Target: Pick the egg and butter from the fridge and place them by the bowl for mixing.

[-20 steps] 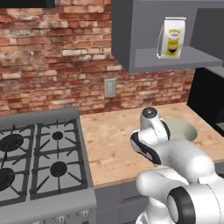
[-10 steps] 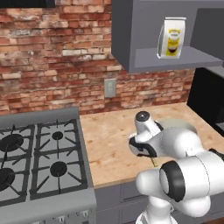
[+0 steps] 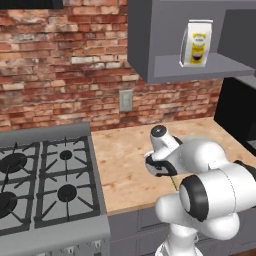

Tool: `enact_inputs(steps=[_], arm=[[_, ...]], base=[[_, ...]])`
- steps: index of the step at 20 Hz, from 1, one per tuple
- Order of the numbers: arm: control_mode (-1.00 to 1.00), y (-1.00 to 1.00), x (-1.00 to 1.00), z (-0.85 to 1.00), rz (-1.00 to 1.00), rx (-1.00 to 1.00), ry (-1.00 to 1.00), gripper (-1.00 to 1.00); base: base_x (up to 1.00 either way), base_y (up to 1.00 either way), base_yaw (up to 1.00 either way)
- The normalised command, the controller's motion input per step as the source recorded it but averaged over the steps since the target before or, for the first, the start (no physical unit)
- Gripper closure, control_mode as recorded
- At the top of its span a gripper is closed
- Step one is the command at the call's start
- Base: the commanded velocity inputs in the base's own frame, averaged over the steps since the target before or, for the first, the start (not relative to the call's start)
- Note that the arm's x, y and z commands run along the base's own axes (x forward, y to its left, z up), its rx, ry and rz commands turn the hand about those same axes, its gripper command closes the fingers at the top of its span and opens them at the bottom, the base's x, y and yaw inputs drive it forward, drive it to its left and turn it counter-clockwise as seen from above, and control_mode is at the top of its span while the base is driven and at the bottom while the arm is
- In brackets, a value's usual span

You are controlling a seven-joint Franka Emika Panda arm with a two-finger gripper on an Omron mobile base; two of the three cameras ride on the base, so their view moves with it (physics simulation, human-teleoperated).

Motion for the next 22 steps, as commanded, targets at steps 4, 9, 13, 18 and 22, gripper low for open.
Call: enact_inputs(steps=[4, 9, 13, 18, 22], arm=[[-1.00, 0.00, 0.00, 0.11, 0.00, 0.00, -0.05, -1.00], [-1.00, 0.00, -0.09, 0.85, -0.01, 0.00, -0.18, -1.00], [-1.00, 0.00, -0.83, 1.00, -0.09, 0.12, -0.06, -1.00], [-1.00, -0.05, -1.00, 0.62, -0.10, 0.20, -0.02, -1.00], [-1.00, -0.18, -1.00, -0.13, -0.03, 0.04, -0.10, -1.00]], base=[[0.00, 0.00, 0.00], [0.00, 0.00, 0.00], [0.00, 0.00, 0.00], [0.00, 0.00, 0.00], [0.00, 0.00, 0.00]])
